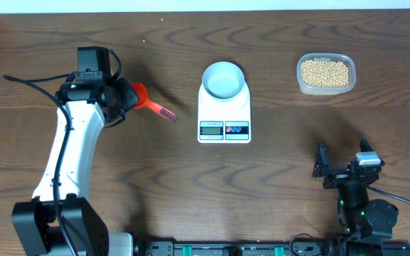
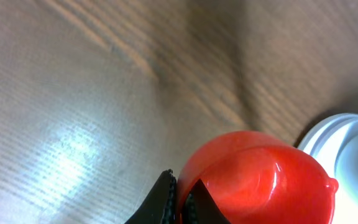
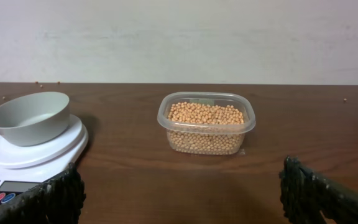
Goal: Scoop item into bowl and weigh 50g on scale
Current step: 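Lift the red scoop with the left gripper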
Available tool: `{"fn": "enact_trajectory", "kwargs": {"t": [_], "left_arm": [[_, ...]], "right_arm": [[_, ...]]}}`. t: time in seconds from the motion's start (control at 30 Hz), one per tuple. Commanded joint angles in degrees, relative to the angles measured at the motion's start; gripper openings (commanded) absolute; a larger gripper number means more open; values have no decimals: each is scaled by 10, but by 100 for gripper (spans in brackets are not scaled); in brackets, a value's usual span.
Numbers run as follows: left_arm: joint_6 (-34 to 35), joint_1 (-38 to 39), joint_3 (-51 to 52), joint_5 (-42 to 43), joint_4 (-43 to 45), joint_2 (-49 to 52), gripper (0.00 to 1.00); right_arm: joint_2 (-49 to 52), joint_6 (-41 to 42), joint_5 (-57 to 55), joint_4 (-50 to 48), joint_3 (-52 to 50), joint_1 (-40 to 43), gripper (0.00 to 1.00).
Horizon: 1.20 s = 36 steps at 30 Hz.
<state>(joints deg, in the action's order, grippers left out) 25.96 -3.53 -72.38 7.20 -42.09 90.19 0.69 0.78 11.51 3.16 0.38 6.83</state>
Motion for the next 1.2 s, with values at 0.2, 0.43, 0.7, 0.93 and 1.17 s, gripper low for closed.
{"fn": "enact_trajectory", "kwargs": {"t": [0.2,0.43,0.7,0.93,1.17], "left_arm": [[7,1,-7,14,3,-104,7],[7,1,-7,14,-26,-173,7],[7,1,-7,14,-65,-198,7],[7,1,-7,14,-71,-198,7],[7,1,-7,13,-71,-198,7]], "right_arm": [[-4,-7,-4,2,-1,-5,99],[-4,-6,-4,3,-1,-5,99],[-4,-6,-4,2,-1,-5,99],[-4,-6,-4,2,-1,-5,99],[-4,-7,-4,2,-1,-5,99]]}}
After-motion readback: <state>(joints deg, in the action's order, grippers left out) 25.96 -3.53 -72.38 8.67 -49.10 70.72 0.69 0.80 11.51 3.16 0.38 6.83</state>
